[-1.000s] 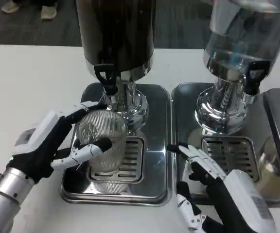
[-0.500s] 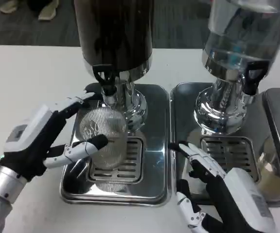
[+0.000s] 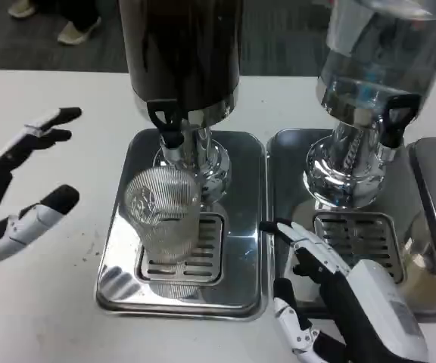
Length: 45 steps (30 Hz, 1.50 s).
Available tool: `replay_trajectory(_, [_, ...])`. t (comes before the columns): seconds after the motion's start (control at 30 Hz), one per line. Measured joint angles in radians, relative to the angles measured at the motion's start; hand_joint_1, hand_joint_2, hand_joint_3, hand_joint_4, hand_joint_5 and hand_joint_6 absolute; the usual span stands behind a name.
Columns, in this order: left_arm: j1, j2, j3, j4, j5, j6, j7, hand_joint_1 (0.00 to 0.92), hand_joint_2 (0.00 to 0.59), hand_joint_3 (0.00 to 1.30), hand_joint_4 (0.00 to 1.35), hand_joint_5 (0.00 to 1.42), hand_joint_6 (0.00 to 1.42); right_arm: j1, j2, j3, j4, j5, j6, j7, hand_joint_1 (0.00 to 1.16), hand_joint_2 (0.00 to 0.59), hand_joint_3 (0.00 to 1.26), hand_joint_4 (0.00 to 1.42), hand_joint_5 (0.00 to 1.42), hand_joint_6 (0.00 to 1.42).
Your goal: Grasp the cup under the faucet to collect the drink, then remove the cup.
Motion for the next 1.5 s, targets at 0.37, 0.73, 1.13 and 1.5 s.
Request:
replay_trajectory(0.37, [-0.033, 0.005, 0.107, -0.174, -0.79, 0.294, -0.725, 0.0, 0.082, 0.32, 0.25, 0.26, 0.25, -0.012, 0.001, -0.001, 0.025, 0.005, 0.0, 0.0, 0.48, 0.585, 0.17, 0.1, 0.1, 0.31])
replay_trajectory(0.73, [-0.148, 0.004, 0.22, -0.204, -0.922, 0.771, -1.09, 0.0, 0.054, 0.27, 0.16, 0.19, 0.18, -0.022, 0.003, -0.002, 0.044, 0.017, -0.001, 0.0, 0.48, 0.585, 0.17, 0.1, 0.1, 0.29])
replay_trajectory(1.13, [-0.236, 0.005, 0.252, -0.221, -0.935, 1.134, -1.261, 0.0, 0.045, 0.18, 0.06, 0.12, 0.11, -0.026, 0.027, -0.001, 0.07, 0.017, -0.005, -0.016, 0.48, 0.585, 0.17, 0.1, 0.1, 0.27])
replay_trajectory(1.5, [-0.329, 0.004, 0.265, -0.172, -0.864, 1.209, -1.3, 0.0, 0.047, 0.19, 0.08, 0.12, 0.11, -0.035, 0.034, 0.001, 0.074, 0.017, -0.005, -0.018, 0.48, 0.585, 0.17, 0.1, 0.1, 0.27])
